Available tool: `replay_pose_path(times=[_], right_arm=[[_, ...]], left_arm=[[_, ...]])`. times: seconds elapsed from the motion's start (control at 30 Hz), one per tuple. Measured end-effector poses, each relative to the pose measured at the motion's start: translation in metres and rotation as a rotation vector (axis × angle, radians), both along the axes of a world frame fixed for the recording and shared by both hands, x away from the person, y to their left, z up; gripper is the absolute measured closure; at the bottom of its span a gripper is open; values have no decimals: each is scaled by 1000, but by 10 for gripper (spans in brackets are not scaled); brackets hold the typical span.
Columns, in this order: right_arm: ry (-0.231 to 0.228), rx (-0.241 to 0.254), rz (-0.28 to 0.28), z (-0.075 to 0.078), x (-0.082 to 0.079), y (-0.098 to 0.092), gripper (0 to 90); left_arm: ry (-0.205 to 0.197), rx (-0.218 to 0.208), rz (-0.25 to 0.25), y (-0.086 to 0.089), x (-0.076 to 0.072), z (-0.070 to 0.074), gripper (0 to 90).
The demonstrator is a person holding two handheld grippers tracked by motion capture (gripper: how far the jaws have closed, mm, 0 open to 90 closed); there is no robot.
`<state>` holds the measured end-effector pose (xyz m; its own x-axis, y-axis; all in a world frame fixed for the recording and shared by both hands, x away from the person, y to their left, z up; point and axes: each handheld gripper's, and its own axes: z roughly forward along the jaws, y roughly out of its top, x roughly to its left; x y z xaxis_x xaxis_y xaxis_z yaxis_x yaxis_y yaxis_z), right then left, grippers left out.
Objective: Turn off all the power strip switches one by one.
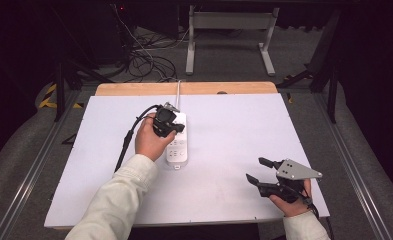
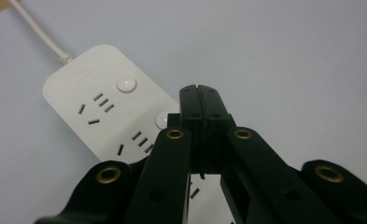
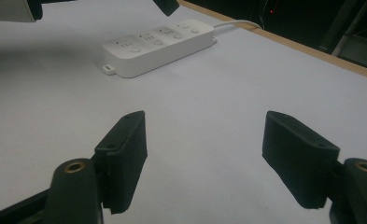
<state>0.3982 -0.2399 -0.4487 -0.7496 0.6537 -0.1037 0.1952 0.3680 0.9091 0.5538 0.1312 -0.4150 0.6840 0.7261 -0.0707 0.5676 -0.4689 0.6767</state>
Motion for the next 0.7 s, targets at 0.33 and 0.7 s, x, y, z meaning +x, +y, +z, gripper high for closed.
replay_pose_path(times=[0.33, 0.7], right_arm=[[-2, 5, 2, 0, 0, 0, 318], [4, 7, 1, 0, 0, -1, 319]], left_arm=[[-18, 0, -1, -3, 4, -1, 900], [-32, 6, 34, -2, 19, -19, 900]])
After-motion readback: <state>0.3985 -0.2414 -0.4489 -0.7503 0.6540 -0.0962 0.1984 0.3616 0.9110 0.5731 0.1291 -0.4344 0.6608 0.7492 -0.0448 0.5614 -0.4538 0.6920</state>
